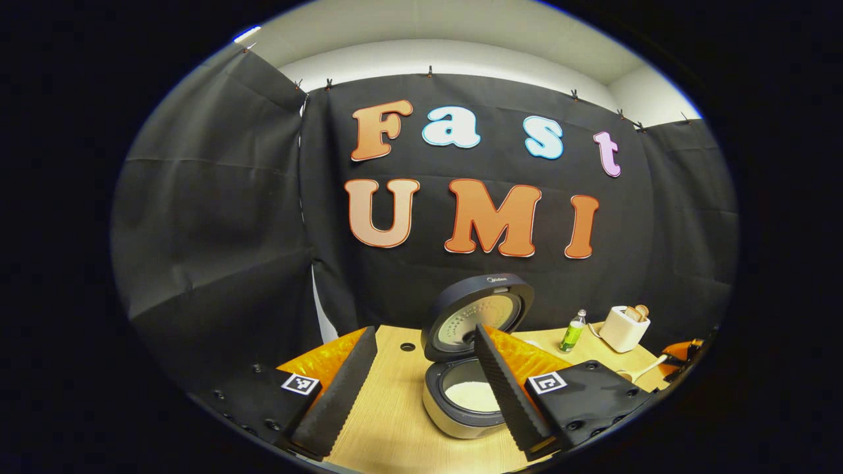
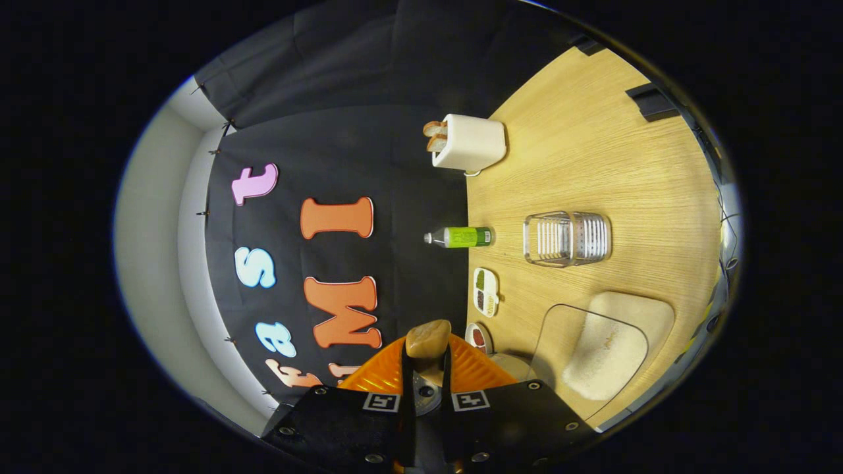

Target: Close the left gripper, press the button to open the rice cooker; take a wooden spoon from the chopstick holder with the right hand, scoop a spoonful of rice and pour it into the rice cooker, then put the wooden spoon back into the chopstick holder.

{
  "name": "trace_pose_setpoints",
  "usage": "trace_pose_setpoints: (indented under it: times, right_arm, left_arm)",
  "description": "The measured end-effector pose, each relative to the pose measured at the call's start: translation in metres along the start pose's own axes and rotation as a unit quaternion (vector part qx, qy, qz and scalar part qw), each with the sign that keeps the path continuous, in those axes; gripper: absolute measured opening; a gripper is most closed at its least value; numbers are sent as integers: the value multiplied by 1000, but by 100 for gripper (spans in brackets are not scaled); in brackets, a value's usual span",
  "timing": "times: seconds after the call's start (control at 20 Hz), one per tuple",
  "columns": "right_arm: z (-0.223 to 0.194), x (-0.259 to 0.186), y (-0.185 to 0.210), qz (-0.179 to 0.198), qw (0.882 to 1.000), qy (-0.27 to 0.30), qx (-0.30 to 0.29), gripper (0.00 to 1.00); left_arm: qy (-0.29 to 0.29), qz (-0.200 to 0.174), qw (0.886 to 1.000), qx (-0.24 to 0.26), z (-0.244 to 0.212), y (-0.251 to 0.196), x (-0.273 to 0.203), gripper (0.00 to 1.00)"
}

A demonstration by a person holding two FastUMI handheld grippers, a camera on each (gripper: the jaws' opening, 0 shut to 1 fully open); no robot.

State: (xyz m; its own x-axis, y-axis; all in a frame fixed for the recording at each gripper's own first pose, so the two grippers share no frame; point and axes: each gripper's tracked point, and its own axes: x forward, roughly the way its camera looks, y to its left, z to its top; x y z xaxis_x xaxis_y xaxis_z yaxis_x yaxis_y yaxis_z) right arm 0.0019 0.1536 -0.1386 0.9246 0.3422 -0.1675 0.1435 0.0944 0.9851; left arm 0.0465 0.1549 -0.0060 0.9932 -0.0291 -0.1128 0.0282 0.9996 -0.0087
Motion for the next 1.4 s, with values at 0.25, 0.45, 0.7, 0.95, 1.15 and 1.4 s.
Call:
trace_pose_setpoints:
  times: [0.25,0.45,0.7,0.95,1.15,1.4]
  right_arm:
    - [-11,16,52,20,1000,21,-11,14]
    - [-29,38,78,24,999,37,-27,14]
    - [-63,71,102,31,997,63,-25,14]
    - [-98,103,110,30,995,84,-42,14]
    - [-120,125,111,27,993,89,-66,14]
    - [-137,142,110,29,989,83,-122,14]
  left_arm:
    - [-10,10,1000,4,5,4,-5,99]
    - [-9,14,1000,-12,-1,7,-8,100]
    - [-10,29,999,-10,-4,18,-13,100]
    - [-16,40,999,-6,-1,32,-15,99]
    - [-13,47,999,5,-3,44,-15,100]
    - [-17,52,998,11,-5,54,-12,100]
